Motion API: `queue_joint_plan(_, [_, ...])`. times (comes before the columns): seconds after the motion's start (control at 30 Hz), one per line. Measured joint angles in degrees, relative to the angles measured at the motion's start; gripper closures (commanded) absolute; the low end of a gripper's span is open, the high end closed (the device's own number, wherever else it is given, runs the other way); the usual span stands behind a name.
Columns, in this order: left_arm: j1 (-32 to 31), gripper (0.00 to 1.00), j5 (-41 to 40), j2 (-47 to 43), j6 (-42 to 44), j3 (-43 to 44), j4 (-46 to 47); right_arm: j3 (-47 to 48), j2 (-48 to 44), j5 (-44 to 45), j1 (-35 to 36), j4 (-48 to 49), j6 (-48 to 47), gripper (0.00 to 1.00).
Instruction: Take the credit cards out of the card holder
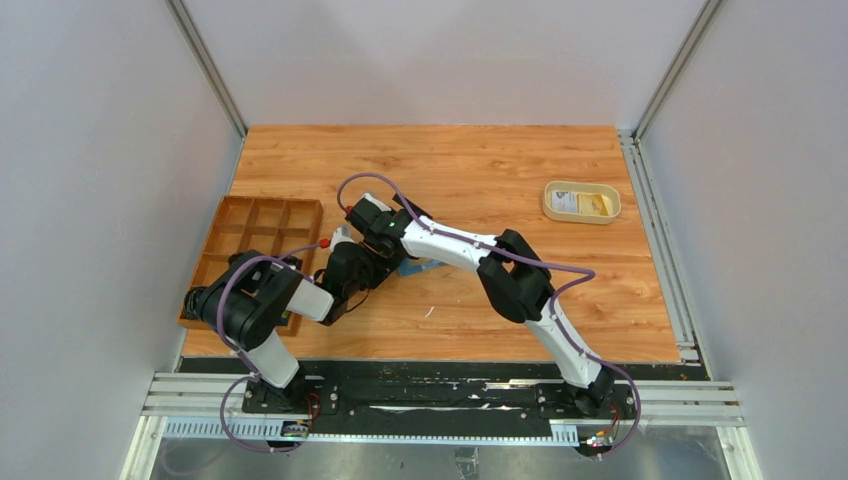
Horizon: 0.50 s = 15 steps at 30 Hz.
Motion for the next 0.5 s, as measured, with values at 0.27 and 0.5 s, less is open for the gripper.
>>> queue_joint_plan(0.27, [0.0, 1.0, 0.1, 0.0, 0.3, 0.0, 0.0, -0.2, -0.3, -4.1, -0.4, 0.3, 2.4, 0.0])
queue_joint_plan(0.5, [0.0, 1.0, 0.2, 0.0, 0.5, 0.2, -0.2, -6.4, -4.9, -15.5, -3.5, 4.1, 8.3, 0.0])
